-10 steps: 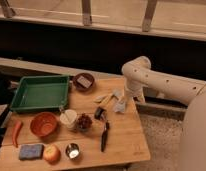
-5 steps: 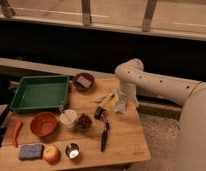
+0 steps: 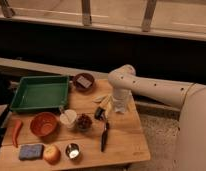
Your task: Wipe red bowl with brush
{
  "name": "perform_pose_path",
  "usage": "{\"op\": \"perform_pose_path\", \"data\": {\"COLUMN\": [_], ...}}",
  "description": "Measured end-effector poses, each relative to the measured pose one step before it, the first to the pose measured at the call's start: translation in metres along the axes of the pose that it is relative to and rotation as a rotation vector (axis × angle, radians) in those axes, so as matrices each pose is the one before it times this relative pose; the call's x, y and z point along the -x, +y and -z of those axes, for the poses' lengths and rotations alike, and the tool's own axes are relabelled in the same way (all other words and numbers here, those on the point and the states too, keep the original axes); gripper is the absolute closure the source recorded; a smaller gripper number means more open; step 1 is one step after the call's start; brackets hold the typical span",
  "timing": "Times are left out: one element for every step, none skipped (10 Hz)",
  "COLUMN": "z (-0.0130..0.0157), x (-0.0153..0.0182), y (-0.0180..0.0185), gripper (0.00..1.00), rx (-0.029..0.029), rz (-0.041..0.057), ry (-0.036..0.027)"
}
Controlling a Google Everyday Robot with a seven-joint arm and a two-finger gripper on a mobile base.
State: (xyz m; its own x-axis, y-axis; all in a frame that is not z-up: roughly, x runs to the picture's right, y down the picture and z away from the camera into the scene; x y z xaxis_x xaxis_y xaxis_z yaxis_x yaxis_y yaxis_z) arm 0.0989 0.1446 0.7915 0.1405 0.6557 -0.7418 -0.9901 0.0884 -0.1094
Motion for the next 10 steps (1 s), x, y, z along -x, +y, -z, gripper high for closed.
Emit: {"op": "perform_pose_path", "data": {"z": [-0.00940, -0.01080, -0.00914, -0.00641, -0.00709, -0.00730, -0.00478, -0.00634, -0.01022, -0.00499], "x": [-0.00648, -0.00638, -0.00417, -0.00069, 0.00102, 0.00316, 0.00297, 0.00476, 0.00893, 0.00605], "y": [0.00950, 0.00953, 0.00951, 0.00706, 0.00680, 0.00672, 0.00321, 0.00361, 0.00251, 0.00035], "gripper": [0.20, 0.20, 0.20, 0.20, 0.20, 0.20, 0.20, 0.20, 0.20, 0.20], "rx": [0.00570, 0.00816, 0.00738, 0.00390, 0.00278, 0.00182, 0.00086, 0.00099, -0.00243, -0.00332], "rz": [0.02442, 0.02248, 0.02376, 0.01874, 0.01772, 0.01715, 0.00807, 0.00809, 0.00171, -0.00200], "ry": [0.02659, 0.02476, 0.02135, 0.01609, 0.01648, 0.01571, 0.00955, 0.01166, 0.01397, 0.00661]}}
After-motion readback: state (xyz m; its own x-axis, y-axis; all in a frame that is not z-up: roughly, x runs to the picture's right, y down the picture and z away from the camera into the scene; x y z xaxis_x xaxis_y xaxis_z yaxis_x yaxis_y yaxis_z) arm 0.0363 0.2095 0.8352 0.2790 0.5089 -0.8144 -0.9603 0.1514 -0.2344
